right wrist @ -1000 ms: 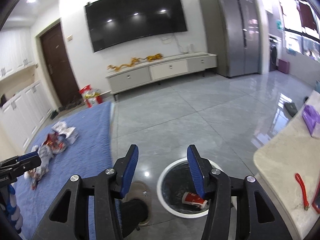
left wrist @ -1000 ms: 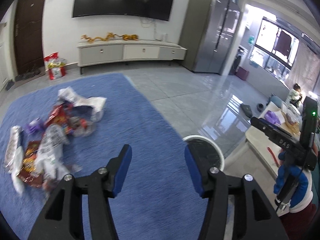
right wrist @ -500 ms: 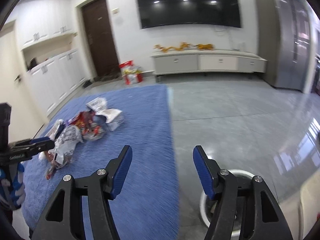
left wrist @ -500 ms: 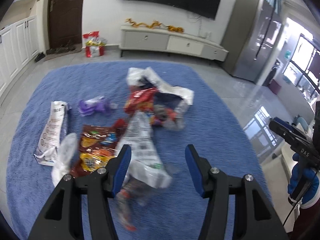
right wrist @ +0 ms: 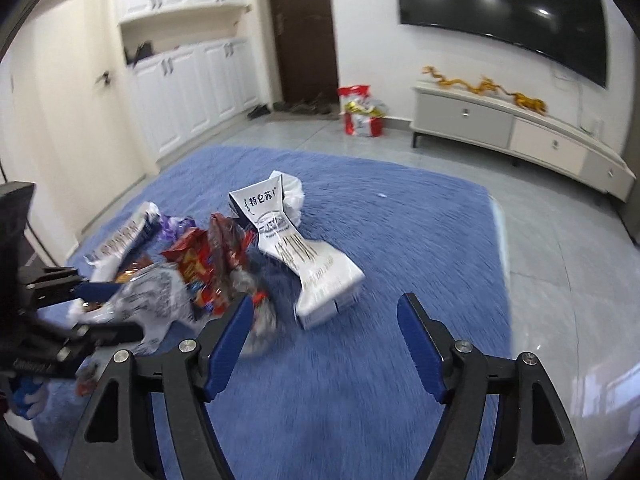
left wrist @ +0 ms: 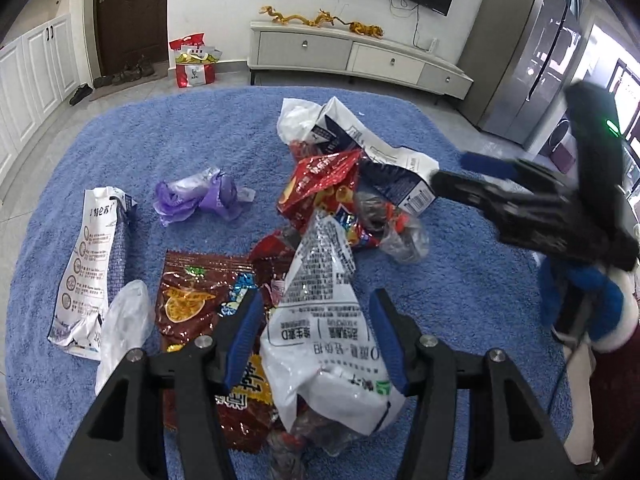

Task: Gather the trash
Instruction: 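Grasp the white milk carton with the right tool while the left tool grasps the printed plastic bag, then carry the carton and printed bag to the bin and open both tools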

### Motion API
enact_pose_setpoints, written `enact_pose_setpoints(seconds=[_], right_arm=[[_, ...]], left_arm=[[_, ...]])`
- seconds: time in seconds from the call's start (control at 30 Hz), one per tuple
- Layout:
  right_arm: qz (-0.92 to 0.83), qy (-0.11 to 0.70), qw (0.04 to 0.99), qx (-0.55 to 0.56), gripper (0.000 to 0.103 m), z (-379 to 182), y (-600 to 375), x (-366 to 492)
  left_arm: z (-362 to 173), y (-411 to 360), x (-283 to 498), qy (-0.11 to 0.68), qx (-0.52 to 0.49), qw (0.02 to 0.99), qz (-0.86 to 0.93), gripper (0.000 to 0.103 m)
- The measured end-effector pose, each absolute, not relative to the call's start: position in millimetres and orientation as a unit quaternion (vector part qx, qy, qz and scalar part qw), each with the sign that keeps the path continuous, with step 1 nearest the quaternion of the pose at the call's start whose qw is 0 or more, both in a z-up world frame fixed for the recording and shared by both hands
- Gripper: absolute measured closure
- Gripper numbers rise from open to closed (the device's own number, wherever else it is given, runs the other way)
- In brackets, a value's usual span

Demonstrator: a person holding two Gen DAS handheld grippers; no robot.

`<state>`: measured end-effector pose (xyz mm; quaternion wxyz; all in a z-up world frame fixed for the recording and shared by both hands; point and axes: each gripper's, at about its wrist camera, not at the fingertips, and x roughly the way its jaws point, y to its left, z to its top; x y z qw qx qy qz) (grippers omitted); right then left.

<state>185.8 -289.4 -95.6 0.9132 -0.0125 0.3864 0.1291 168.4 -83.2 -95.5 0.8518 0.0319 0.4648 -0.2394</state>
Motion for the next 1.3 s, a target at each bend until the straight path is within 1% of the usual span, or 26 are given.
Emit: enact_pose_setpoints(seconds=[0.03, 0.17, 0.23, 0.3, 0.33, 0.4, 0.5, 0.63, 0.87, 1.1, 1.3], right_arm=[[0.136, 0.39, 0.91, -0.019, 0.03, -97.8, -286.0, 195.0], [0.153, 0.411, 0.897, -0.057, 0.03, -109.2, -273.1, 226.6], [0.162, 0.42, 0.89, -0.075, 0.032, -114.7, -269.3, 233.0], [0.167, 0.431, 0.882, -0.093, 0.043, -117.6, -265.2, 236.8], [0.169, 0.434, 0.879, -0.103, 0.046, -118.1, -263.3, 238.9], [0.169, 0.442, 0.872, -0.126, 0.062, -119.7, -260.0, 241.1], [0.169, 0.444, 0.87, -0.135, 0.063, -118.0, -257.0, 241.9], [0.158, 0.431, 0.88, -0.12, 0.064, -109.2, -263.5, 230.7], [0.142, 0.397, 0.903, -0.088, 0.064, -79.3, -276.8, 185.7], [0.134, 0.362, 0.921, -0.048, 0.064, -50.0, -288.3, 118.5], [0.128, 0.341, 0.931, -0.015, 0.064, -36.6, -297.6, 70.5]], left_arm=[[-96.3, -83.3, 169.6, 0.465, 0.033, 0.851, -0.242, 0.054], [-96.5, -85.2, 173.1, 0.464, 0.039, 0.85, -0.246, 0.057], [-96.6, -86.0, 173.5, 0.463, 0.042, 0.85, -0.249, 0.059], [-95.8, -86.2, 173.0, 0.462, 0.043, 0.85, -0.251, 0.061], [-95.1, -86.2, 171.7, 0.461, 0.043, 0.85, -0.251, 0.063], [-94.9, -86.0, 170.3, 0.46, 0.043, 0.85, -0.252, 0.067], [-95.0, -84.8, 167.3, 0.458, 0.039, 0.851, -0.252, 0.073], [-91.8, -80.5, 162.9, 0.456, 0.021, 0.853, -0.252, 0.085], [-67.0, -71.2, 147.2, 0.439, -0.013, 0.862, -0.254, 0.088], [-40.1, -64.1, 120.2, 0.413, -0.022, 0.875, -0.251, 0.089], [-21.1, -48.5, 99.2, 0.398, -0.04, 0.886, -0.236, 0.089]])
